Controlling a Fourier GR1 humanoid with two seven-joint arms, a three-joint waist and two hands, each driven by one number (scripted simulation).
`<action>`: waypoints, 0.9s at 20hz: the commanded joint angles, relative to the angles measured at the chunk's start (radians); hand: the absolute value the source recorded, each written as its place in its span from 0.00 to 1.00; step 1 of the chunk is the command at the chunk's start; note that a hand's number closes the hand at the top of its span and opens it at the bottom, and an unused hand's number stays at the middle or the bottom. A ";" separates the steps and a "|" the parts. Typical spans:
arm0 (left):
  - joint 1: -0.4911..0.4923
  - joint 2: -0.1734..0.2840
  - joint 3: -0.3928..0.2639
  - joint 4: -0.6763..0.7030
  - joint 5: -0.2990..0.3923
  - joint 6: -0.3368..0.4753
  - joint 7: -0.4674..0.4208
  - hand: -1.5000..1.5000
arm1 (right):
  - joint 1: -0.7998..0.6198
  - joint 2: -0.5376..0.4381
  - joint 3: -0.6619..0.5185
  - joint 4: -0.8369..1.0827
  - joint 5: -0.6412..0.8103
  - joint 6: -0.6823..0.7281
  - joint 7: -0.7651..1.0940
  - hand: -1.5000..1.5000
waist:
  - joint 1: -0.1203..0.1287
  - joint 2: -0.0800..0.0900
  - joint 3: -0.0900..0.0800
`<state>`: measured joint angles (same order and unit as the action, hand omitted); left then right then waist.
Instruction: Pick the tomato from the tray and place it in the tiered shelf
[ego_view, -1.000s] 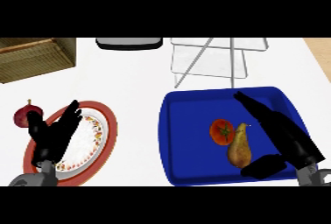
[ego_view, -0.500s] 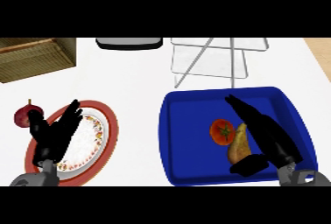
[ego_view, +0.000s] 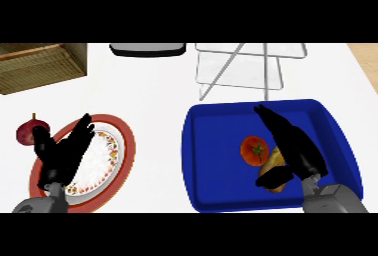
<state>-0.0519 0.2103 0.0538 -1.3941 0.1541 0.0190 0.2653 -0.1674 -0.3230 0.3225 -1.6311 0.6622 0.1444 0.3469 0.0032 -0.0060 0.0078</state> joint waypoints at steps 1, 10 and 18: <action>-0.011 -0.024 -0.006 0.110 -0.023 -0.010 -0.032 0.50 | -0.061 0.029 -0.021 0.051 0.041 0.005 -0.004 0.00 | -0.002 0.007 -0.008; 0.020 0.000 0.019 0.023 -0.002 -0.035 0.043 0.50 | -0.027 0.115 -0.030 0.232 0.088 -0.143 -0.195 0.00 | 0.002 0.007 -0.007; -0.028 -0.006 0.038 0.103 -0.003 -0.046 0.014 0.50 | -0.122 0.097 0.119 0.298 0.207 -0.018 -0.232 1.00 | 0.001 0.009 -0.008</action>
<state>-0.0679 0.2015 0.0812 -1.3767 0.1421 -0.0047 0.2753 -0.2768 -0.2249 0.3663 -1.3733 0.8075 0.1124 0.1644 0.0085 -0.0074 0.0062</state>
